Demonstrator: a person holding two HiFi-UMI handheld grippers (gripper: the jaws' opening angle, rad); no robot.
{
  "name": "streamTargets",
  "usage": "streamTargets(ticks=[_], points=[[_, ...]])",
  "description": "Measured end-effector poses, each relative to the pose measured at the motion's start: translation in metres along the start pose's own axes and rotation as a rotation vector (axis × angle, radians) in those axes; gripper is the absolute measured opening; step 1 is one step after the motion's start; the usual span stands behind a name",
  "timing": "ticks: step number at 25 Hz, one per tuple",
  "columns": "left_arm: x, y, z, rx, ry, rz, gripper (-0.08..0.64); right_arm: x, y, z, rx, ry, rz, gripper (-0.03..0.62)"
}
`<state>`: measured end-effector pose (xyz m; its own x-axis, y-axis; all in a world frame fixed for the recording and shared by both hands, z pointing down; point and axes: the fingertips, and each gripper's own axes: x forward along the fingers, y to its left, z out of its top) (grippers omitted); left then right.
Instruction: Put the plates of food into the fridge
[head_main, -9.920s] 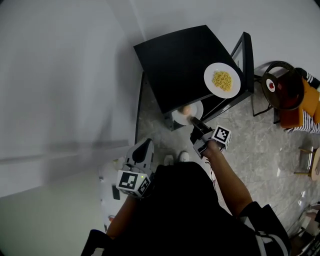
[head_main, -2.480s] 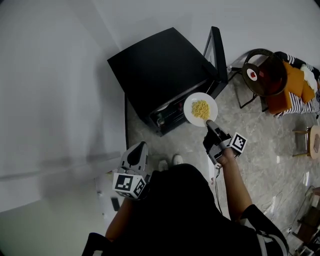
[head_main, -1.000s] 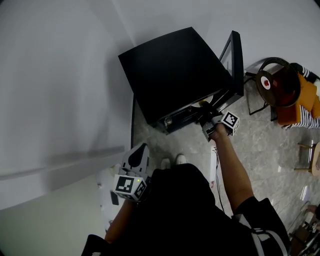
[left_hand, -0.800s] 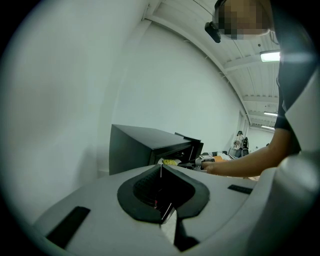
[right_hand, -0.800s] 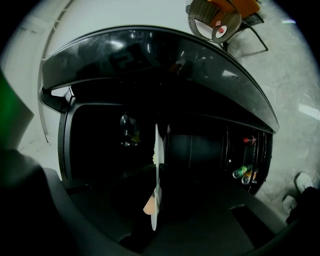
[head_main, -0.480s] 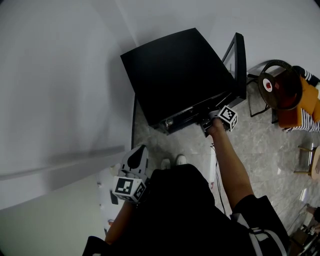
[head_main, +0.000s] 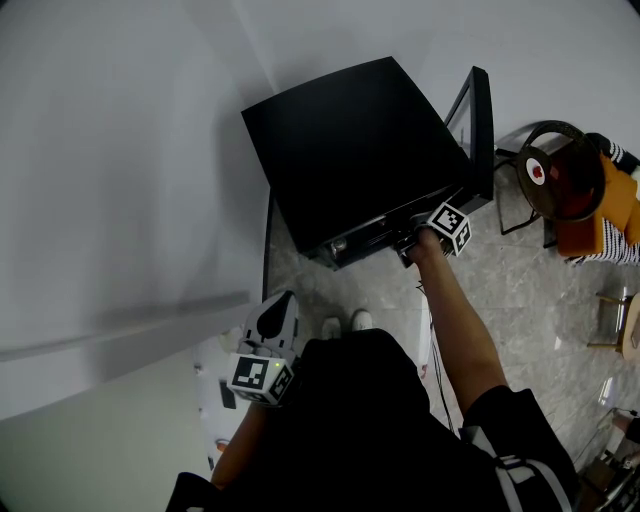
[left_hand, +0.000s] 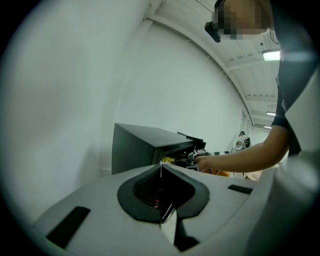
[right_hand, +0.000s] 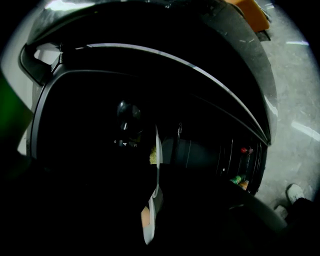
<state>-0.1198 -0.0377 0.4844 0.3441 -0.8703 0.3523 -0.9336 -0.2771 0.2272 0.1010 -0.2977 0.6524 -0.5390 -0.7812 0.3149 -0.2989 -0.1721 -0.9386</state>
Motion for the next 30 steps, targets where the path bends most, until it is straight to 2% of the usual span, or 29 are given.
streamTargets(ticks=[8, 9, 10, 11, 12, 16, 20, 22, 23, 26, 30], points=[[-0.004, -0.001, -0.001, 0.000, -0.001, 0.000, 0.023, 0.001, -0.002, -0.004, -0.083, 0.038, -0.050, 0.038], [-0.005, -0.001, -0.001, 0.001, -0.003, -0.001, 0.023, -0.001, 0.000, -0.004, -0.097, 0.038, -0.040, 0.057], [-0.005, 0.000, 0.000, 0.002, -0.004, -0.002, 0.023, -0.003, 0.002, -0.003, -0.115, 0.038, -0.025, 0.131], [-0.005, 0.000, 0.000, 0.003, -0.006, -0.003, 0.023, -0.006, 0.004, -0.003, -0.138, 0.039, -0.012, 0.179], [-0.005, 0.001, 0.000, 0.004, -0.007, -0.005, 0.023, -0.009, 0.006, -0.004, -0.168, 0.042, -0.004, 0.179], [-0.004, -0.001, 0.001, 0.004, -0.015, -0.023, 0.023, -0.034, 0.016, -0.010, -0.361, 0.049, 0.000, 0.179], [-0.001, -0.004, 0.003, 0.011, -0.024, -0.050, 0.023, -0.067, 0.038, -0.026, -0.631, 0.041, 0.031, 0.178], [0.002, -0.007, 0.005, 0.017, -0.031, -0.067, 0.023, -0.083, 0.050, -0.037, -0.736, 0.045, 0.065, 0.148], [0.003, -0.008, 0.006, 0.020, -0.035, -0.075, 0.023, -0.091, 0.055, -0.041, -0.779, 0.042, 0.076, 0.112], [0.005, -0.013, 0.010, 0.027, -0.051, -0.100, 0.023, -0.115, 0.071, -0.053, -0.896, 0.019, 0.095, 0.074], [0.003, -0.018, 0.011, 0.032, -0.058, -0.126, 0.023, -0.144, 0.094, -0.073, -0.977, 0.003, 0.148, 0.060]])
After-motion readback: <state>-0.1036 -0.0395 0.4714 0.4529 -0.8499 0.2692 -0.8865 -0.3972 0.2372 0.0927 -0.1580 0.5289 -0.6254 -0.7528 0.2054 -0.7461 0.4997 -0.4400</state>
